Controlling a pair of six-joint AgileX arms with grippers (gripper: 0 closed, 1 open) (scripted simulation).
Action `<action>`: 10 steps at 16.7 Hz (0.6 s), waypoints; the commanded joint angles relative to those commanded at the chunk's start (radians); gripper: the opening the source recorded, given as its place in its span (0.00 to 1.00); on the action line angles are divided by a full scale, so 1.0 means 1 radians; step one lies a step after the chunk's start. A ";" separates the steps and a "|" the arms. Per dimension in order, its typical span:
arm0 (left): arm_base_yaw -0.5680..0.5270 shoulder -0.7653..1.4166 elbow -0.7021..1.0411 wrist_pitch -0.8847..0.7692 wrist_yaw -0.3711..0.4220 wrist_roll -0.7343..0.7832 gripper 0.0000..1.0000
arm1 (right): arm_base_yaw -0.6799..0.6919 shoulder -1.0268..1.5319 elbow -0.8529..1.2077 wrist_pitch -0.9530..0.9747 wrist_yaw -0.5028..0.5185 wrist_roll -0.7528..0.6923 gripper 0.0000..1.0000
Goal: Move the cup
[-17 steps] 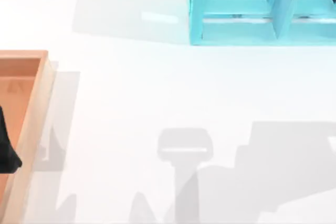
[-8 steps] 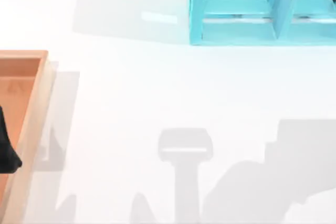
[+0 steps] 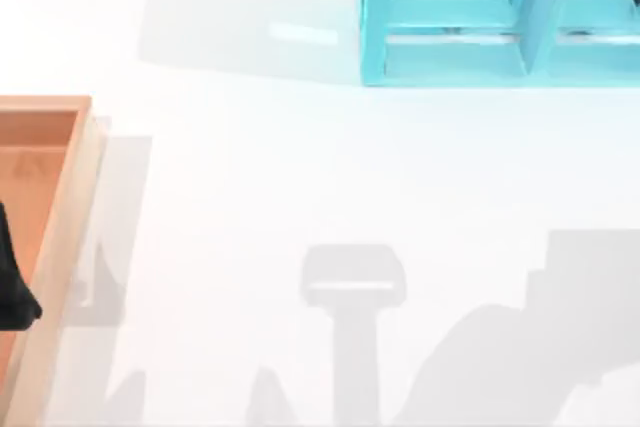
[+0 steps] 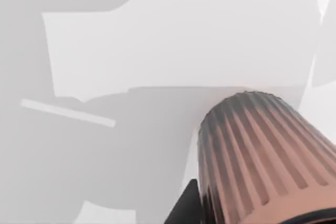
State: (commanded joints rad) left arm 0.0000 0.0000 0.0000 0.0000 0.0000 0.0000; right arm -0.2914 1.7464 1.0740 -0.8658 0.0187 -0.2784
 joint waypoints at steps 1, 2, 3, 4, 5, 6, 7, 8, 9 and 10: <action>0.000 0.000 0.000 0.000 0.000 0.000 1.00 | 0.000 0.000 0.000 0.000 0.000 0.000 0.23; 0.000 0.000 0.000 0.000 0.000 0.000 1.00 | 0.000 0.000 0.000 0.000 0.000 0.000 0.30; 0.000 0.000 0.000 0.000 0.000 0.000 1.00 | 0.000 0.000 0.000 0.000 0.000 0.000 0.38; 0.000 0.000 0.000 0.000 0.000 0.000 1.00 | 0.000 0.000 0.000 0.000 0.000 0.000 0.45; 0.000 0.000 0.000 0.000 0.000 0.000 1.00 | 0.000 0.000 0.000 0.000 0.000 0.000 0.53; 0.000 0.000 0.000 0.000 0.000 0.000 1.00 | 0.000 0.000 0.000 0.000 0.000 0.000 0.60; 0.000 0.000 0.000 0.000 0.000 0.000 1.00 | 0.000 0.000 0.000 0.000 0.000 0.000 0.68; 0.000 0.000 0.000 0.000 0.000 0.000 1.00 | 0.000 0.000 0.000 0.000 0.000 0.000 0.75; 0.000 0.000 0.000 0.000 0.000 0.000 1.00 | 0.000 0.000 0.000 0.000 0.000 0.000 0.83; 0.000 0.000 0.000 0.000 0.000 0.000 1.00 | 0.000 0.000 0.000 0.000 0.000 0.000 0.90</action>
State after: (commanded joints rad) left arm 0.0000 0.0000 0.0000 0.0000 0.0000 0.0000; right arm -0.2914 1.7464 1.0740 -0.8658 0.0187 -0.2784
